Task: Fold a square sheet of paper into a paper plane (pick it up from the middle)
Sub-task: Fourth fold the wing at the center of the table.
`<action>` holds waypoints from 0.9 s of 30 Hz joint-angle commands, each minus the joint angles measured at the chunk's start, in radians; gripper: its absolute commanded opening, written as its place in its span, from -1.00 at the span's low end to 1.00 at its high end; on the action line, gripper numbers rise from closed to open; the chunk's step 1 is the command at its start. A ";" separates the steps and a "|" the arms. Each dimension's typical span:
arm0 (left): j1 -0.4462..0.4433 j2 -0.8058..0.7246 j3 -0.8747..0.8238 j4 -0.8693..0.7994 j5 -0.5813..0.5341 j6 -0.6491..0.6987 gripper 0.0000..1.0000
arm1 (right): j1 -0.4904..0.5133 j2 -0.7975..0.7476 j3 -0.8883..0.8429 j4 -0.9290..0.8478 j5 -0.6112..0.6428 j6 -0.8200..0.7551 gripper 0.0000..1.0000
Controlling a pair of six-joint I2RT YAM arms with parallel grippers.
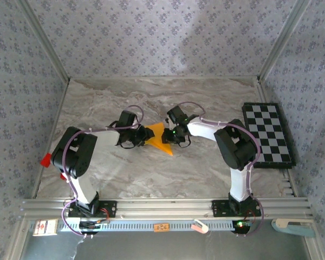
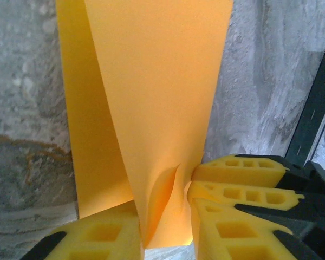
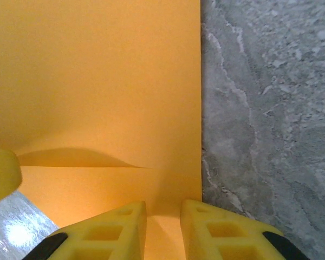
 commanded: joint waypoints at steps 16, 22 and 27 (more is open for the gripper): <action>-0.006 -0.018 0.079 -0.133 -0.058 -0.041 -0.92 | 0.009 -0.186 -0.130 0.080 0.191 -0.206 -0.06; -0.027 -0.034 0.148 -0.262 -0.133 -0.080 -0.92 | 0.101 -0.272 -0.218 0.168 0.384 -0.320 -0.01; -0.035 -0.018 0.180 -0.308 -0.154 -0.130 -0.92 | 0.188 -0.249 -0.229 0.206 0.456 -0.349 -0.03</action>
